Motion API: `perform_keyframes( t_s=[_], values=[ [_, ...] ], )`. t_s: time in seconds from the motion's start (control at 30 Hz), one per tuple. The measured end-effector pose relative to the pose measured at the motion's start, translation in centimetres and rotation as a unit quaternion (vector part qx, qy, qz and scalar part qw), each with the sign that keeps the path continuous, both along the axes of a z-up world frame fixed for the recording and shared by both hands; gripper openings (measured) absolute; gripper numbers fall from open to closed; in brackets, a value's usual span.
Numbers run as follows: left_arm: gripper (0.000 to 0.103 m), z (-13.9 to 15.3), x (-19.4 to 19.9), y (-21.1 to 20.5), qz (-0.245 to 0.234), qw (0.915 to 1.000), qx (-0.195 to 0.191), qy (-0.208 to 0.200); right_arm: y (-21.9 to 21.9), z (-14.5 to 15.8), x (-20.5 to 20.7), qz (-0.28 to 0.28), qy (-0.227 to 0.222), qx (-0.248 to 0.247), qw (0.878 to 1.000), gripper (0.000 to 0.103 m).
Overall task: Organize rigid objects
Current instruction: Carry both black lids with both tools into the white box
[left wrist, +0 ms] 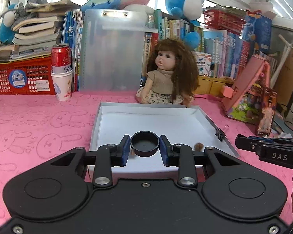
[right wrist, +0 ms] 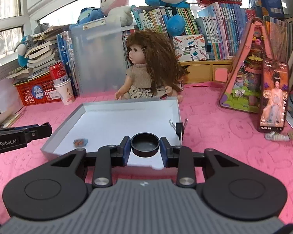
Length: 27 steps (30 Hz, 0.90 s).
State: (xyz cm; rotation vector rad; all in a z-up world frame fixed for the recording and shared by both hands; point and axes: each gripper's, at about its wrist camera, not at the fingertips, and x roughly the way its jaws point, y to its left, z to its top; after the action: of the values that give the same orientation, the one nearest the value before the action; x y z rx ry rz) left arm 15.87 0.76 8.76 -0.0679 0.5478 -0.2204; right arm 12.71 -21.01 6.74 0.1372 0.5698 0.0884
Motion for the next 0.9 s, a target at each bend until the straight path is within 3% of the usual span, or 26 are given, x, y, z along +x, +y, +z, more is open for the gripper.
perform_keyframes(
  t_s=[0.27, 0.53, 0.9],
  values=[
    [0.03, -1.2, 5.8, -0.4, 0.012, 0.9993, 0.006, 0.035, -0.4, -0.2, 6.0, 0.013, 0.05, 0.024, 0.998, 0.037],
    [0.03, -3.9, 10.8, -0.6, 0.028, 0.9961, 0.014, 0.083, 1.3, -2.3, 10.4, 0.024, 0.106, 0.006, 0.994, 0.037],
    [0.03, -6.2, 12.6, -0.4, 0.045, 0.994, 0.036, 0.093, 2.7, -4.1, 12.7, 0.018, 0.117, -0.024, 0.993, 0.037]
  ],
)
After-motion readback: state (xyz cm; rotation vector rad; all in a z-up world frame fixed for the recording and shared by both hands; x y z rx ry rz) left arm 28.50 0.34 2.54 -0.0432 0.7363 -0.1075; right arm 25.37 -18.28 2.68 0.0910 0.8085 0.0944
